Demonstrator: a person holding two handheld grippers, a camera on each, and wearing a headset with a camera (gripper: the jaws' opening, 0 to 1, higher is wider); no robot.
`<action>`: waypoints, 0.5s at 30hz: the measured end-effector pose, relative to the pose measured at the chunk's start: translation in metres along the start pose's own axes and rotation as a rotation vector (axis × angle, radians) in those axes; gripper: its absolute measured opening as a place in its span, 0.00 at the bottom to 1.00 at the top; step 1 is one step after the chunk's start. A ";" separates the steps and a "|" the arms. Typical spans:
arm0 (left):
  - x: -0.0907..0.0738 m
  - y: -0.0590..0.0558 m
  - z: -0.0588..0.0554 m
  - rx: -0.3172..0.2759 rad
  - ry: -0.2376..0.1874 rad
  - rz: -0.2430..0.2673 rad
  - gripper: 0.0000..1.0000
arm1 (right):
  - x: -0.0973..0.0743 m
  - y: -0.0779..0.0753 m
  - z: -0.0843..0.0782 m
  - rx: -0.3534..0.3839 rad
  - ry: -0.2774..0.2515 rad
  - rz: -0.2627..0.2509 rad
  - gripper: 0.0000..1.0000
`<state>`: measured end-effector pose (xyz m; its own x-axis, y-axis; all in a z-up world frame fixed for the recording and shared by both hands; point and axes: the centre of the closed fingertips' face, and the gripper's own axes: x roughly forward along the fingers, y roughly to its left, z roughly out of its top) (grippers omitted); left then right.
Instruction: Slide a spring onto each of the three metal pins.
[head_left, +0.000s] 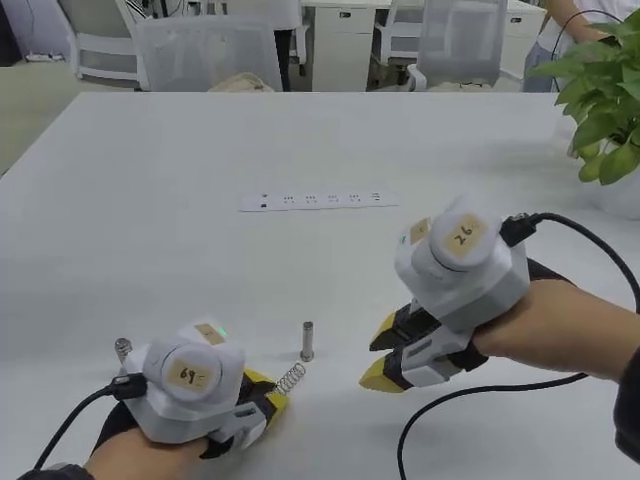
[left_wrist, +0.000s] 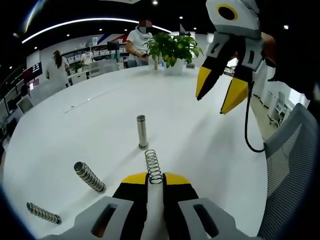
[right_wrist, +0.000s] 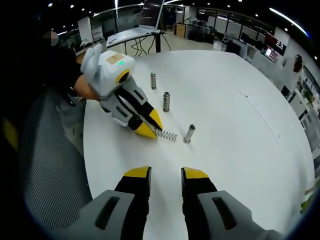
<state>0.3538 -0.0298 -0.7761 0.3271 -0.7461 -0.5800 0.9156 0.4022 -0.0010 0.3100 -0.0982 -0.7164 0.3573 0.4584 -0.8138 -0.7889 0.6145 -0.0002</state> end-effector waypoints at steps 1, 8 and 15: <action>-0.002 0.001 0.001 0.001 -0.004 0.002 0.03 | -0.001 0.000 0.000 0.003 -0.002 -0.001 0.22; -0.017 -0.007 0.013 0.003 -0.038 -0.017 0.03 | -0.007 0.002 -0.005 0.023 -0.021 -0.006 0.22; -0.031 -0.025 0.028 0.041 -0.078 -0.057 0.03 | -0.014 0.007 -0.012 0.050 -0.040 0.000 0.23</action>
<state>0.3272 -0.0317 -0.7352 0.2902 -0.8066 -0.5150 0.9414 0.3373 0.0022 0.2933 -0.1080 -0.7121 0.3781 0.4829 -0.7898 -0.7633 0.6453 0.0291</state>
